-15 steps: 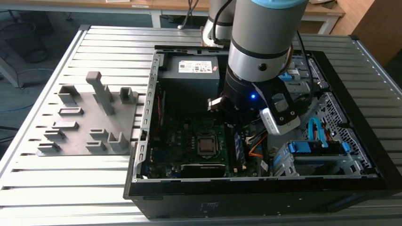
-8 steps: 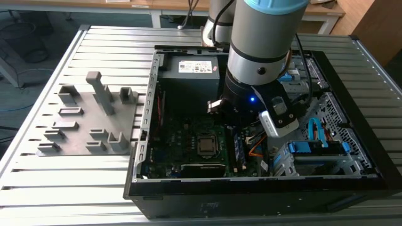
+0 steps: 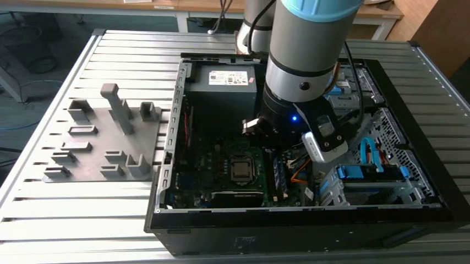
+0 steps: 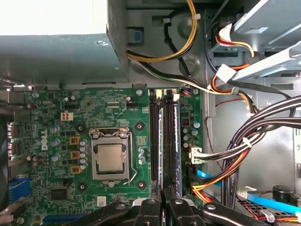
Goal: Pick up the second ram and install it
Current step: 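Insert the second ram into the second slot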
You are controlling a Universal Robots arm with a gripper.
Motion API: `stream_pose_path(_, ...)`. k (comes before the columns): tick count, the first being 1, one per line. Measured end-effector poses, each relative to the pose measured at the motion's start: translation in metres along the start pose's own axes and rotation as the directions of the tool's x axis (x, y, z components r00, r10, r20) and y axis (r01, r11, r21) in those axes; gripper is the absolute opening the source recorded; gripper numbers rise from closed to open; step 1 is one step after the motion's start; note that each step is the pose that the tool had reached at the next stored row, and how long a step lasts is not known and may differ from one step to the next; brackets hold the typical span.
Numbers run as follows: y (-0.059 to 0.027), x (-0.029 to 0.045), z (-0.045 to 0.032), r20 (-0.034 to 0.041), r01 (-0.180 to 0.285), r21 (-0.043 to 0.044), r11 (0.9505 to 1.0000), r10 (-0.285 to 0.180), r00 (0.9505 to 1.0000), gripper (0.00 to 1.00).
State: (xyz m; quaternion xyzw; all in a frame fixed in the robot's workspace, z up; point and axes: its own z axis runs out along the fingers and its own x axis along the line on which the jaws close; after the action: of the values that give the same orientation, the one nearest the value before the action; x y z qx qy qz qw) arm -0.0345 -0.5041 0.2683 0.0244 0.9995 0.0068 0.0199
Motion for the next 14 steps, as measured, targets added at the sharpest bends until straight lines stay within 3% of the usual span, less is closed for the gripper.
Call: stream_pose_path(14,-0.0009,0.0002,0.0054,0.0001,0.0,-0.0001,1.0,0.0,1.0,0.14)
